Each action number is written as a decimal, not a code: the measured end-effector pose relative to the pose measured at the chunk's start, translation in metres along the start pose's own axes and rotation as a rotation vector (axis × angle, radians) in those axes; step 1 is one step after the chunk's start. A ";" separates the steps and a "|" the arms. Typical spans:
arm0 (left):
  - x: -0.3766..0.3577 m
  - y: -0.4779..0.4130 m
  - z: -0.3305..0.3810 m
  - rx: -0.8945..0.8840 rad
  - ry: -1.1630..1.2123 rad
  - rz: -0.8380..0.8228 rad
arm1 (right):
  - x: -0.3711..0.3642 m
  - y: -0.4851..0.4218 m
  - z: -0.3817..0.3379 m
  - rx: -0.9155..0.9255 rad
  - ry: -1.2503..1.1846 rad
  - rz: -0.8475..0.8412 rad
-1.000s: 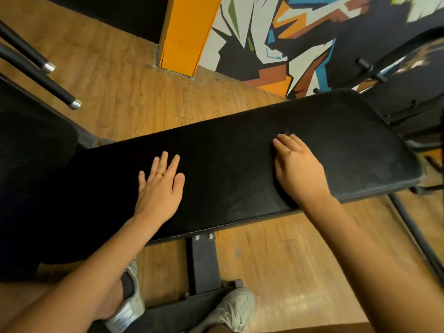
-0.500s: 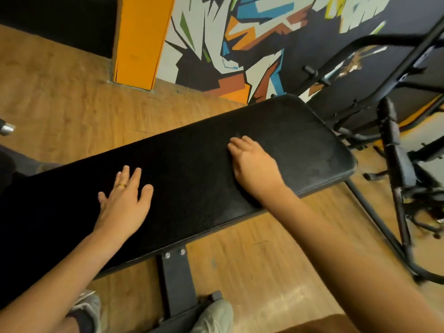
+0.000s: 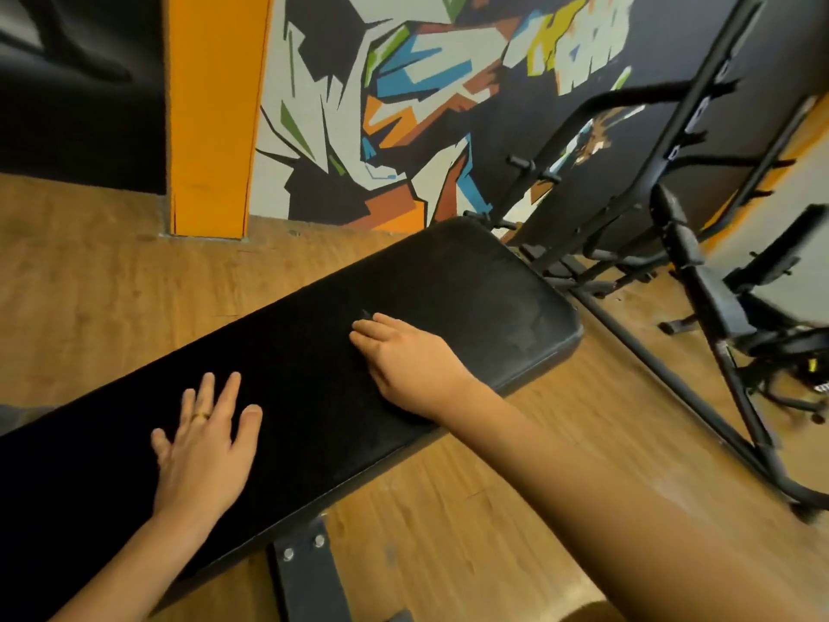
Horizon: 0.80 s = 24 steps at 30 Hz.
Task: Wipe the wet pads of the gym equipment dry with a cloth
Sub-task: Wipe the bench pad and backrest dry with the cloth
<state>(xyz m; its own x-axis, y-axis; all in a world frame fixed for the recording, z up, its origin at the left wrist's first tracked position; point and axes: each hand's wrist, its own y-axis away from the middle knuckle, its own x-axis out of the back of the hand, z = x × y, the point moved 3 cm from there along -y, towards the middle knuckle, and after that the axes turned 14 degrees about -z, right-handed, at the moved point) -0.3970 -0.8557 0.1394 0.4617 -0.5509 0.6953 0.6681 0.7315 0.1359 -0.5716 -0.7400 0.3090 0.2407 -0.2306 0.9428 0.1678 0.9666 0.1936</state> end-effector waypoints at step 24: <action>-0.021 -0.027 0.133 -0.169 -0.119 -0.037 | 0.041 -0.036 0.164 -0.401 -0.054 0.146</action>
<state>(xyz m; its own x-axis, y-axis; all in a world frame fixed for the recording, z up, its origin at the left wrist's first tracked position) -0.5020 -0.8106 0.2152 0.3692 -0.5173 0.7721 0.7765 0.6282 0.0496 -0.7245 -0.7663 0.3856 0.2406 -0.0783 0.9675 0.4971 0.8661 -0.0536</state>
